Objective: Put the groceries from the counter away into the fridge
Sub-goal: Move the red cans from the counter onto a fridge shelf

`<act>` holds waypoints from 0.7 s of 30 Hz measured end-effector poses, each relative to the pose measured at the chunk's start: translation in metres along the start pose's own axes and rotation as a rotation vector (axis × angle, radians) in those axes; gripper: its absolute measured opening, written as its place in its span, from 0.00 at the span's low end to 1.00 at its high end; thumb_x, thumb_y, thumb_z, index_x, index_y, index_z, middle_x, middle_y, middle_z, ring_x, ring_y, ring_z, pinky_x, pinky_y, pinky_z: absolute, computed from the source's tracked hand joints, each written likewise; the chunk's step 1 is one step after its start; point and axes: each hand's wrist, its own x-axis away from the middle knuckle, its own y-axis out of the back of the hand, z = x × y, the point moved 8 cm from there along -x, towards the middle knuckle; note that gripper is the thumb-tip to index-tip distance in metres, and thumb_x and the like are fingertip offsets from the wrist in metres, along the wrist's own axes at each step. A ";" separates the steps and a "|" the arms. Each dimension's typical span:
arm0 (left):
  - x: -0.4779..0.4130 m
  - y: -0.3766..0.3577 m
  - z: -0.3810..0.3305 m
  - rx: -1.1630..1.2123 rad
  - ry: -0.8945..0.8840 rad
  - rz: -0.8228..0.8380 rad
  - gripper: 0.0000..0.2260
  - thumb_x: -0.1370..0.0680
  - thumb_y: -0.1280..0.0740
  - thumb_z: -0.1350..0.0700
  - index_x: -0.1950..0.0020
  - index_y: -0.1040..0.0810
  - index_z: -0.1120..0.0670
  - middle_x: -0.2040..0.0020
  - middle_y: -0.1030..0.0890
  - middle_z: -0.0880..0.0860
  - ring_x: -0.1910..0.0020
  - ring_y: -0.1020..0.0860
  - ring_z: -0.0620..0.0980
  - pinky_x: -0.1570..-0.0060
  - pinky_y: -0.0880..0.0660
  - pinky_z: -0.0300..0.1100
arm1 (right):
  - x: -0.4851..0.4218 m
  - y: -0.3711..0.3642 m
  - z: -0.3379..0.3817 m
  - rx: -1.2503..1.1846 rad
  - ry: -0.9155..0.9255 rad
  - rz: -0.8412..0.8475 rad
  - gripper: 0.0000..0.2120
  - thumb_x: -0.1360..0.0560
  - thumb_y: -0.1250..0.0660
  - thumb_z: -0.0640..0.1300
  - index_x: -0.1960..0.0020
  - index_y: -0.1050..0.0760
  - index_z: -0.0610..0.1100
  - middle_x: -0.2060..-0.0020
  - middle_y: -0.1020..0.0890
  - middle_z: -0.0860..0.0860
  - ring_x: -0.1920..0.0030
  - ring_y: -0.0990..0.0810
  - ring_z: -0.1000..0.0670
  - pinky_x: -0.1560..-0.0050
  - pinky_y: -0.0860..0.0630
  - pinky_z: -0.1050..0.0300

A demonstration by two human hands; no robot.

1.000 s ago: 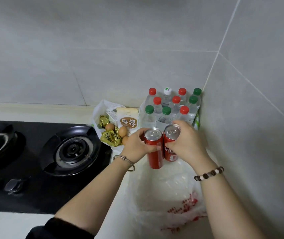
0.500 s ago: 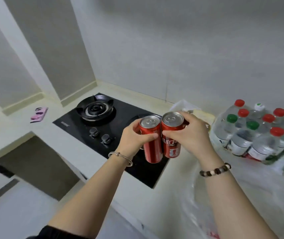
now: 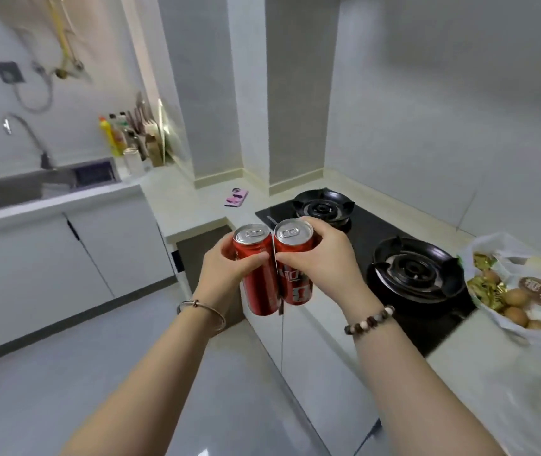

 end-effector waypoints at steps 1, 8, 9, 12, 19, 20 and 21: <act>0.006 0.026 -0.001 -0.011 0.003 -0.040 0.23 0.36 0.22 0.54 0.43 0.23 0.48 0.48 0.18 0.48 0.47 0.20 0.46 0.48 0.25 0.42 | 0.001 -0.022 0.011 -0.012 0.015 0.033 0.22 0.38 0.22 0.43 0.48 0.23 0.56 0.54 0.18 0.59 0.52 0.20 0.60 0.48 0.22 0.59; 0.067 0.184 -0.007 -0.018 0.005 -0.364 0.17 0.31 0.26 0.63 0.45 0.22 0.51 0.50 0.17 0.50 0.50 0.19 0.47 0.51 0.24 0.40 | 0.017 -0.174 0.071 -0.110 0.119 0.278 0.20 0.39 0.21 0.40 0.53 0.23 0.56 0.59 0.18 0.60 0.56 0.20 0.64 0.55 0.23 0.67; 0.078 0.204 -0.007 -0.022 0.001 -0.418 0.16 0.31 0.26 0.63 0.46 0.21 0.51 0.51 0.17 0.50 0.50 0.19 0.47 0.52 0.25 0.39 | 0.019 -0.195 0.078 -0.124 0.128 0.320 0.20 0.39 0.21 0.40 0.53 0.23 0.56 0.59 0.18 0.60 0.56 0.20 0.64 0.55 0.24 0.68; 0.110 0.260 -0.009 -0.049 -0.002 -0.571 0.15 0.32 0.26 0.64 0.47 0.20 0.51 0.53 0.16 0.49 0.53 0.19 0.44 0.54 0.25 0.37 | 0.029 -0.255 0.098 -0.161 0.157 0.471 0.21 0.39 0.21 0.43 0.50 0.23 0.54 0.57 0.18 0.59 0.55 0.19 0.62 0.54 0.24 0.66; 0.196 0.350 -0.027 -0.118 -0.008 -0.938 0.18 0.34 0.24 0.61 0.47 0.20 0.50 0.51 0.16 0.49 0.50 0.19 0.45 0.54 0.25 0.37 | 0.064 -0.374 0.154 -0.253 0.301 0.846 0.18 0.39 0.21 0.41 0.54 0.23 0.55 0.59 0.17 0.58 0.57 0.19 0.62 0.54 0.22 0.64; 0.211 0.358 -0.030 -0.127 -0.010 -0.999 0.18 0.35 0.23 0.59 0.47 0.20 0.49 0.51 0.16 0.49 0.51 0.19 0.45 0.54 0.25 0.37 | 0.072 -0.388 0.161 -0.260 0.322 0.907 0.18 0.39 0.21 0.41 0.53 0.22 0.54 0.59 0.16 0.58 0.57 0.19 0.62 0.54 0.22 0.62; 0.225 0.364 -0.034 -0.139 -0.011 -1.052 0.18 0.35 0.24 0.59 0.47 0.20 0.49 0.51 0.16 0.49 0.51 0.19 0.46 0.54 0.24 0.37 | 0.081 -0.402 0.168 -0.268 0.341 0.962 0.18 0.39 0.21 0.42 0.52 0.21 0.53 0.59 0.16 0.57 0.57 0.18 0.61 0.54 0.21 0.61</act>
